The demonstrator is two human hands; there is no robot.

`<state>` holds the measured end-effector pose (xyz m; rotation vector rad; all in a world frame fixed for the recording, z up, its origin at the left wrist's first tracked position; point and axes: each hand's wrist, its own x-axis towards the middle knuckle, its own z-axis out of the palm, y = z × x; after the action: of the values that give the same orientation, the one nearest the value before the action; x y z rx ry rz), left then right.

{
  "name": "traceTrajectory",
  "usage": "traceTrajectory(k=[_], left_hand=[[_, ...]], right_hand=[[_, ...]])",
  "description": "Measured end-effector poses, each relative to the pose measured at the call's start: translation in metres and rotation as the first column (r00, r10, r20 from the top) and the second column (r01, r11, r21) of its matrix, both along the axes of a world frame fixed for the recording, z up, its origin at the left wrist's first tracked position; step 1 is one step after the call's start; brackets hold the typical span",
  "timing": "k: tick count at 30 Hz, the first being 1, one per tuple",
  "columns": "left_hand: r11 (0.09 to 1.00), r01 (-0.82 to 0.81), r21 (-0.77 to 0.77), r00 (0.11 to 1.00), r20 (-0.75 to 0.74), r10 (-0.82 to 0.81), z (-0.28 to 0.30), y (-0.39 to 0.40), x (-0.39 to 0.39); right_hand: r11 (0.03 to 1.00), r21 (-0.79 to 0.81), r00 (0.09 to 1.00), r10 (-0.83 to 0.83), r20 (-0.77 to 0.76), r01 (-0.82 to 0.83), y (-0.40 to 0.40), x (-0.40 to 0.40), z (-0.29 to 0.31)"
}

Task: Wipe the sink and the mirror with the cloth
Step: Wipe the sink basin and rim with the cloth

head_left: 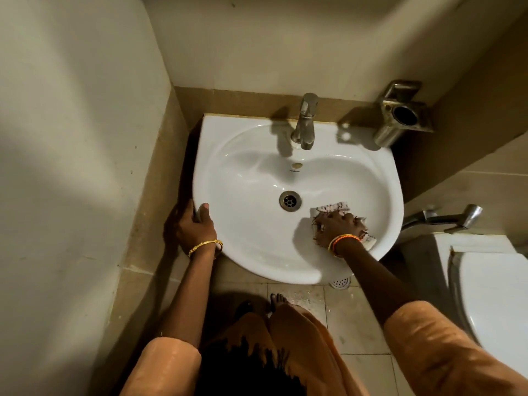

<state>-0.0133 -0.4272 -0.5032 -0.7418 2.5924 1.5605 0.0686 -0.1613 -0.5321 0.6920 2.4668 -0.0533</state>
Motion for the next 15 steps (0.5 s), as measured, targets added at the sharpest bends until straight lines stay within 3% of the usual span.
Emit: traceTrajectory(k=[3, 5, 7, 9, 11, 15], left_hand=[[1.000, -0.022, -0.011, 1.000, 0.000, 0.022, 0.004, 0.005, 0.003], [0.998, -0.018, -0.054, 1.000, -0.001, 0.017, 0.007, 0.007, 0.004], [0.993, 0.001, -0.120, 1.000, 0.008, 0.000, 0.008, 0.011, 0.005], [0.978, 0.032, -0.206, 0.999, 0.016, -0.029, 0.008, 0.015, 0.005], [0.961, 0.046, -0.272, 0.999, 0.034, -0.038, 0.008, 0.019, 0.005], [0.943, 0.063, -0.328, 0.997, 0.062, -0.045, 0.011, 0.026, 0.008]], right_hand=[[0.983, -0.173, 0.998, 0.065, 0.027, -0.059, -0.047, -0.006, 0.003], [0.926, -0.334, 0.984, 0.155, -0.092, -0.177, -0.093, -0.012, 0.010], [0.856, -0.508, 0.990, 0.032, -0.137, -0.098, -0.114, -0.016, 0.017], [0.815, -0.575, 0.993, 0.001, -0.119, -0.070, -0.103, -0.008, 0.018], [0.871, -0.480, 0.994, 0.082, -0.072, -0.107, -0.072, 0.008, 0.019], [0.993, -0.060, 0.993, 0.097, -0.067, -0.101, 0.010, 0.021, 0.018]])
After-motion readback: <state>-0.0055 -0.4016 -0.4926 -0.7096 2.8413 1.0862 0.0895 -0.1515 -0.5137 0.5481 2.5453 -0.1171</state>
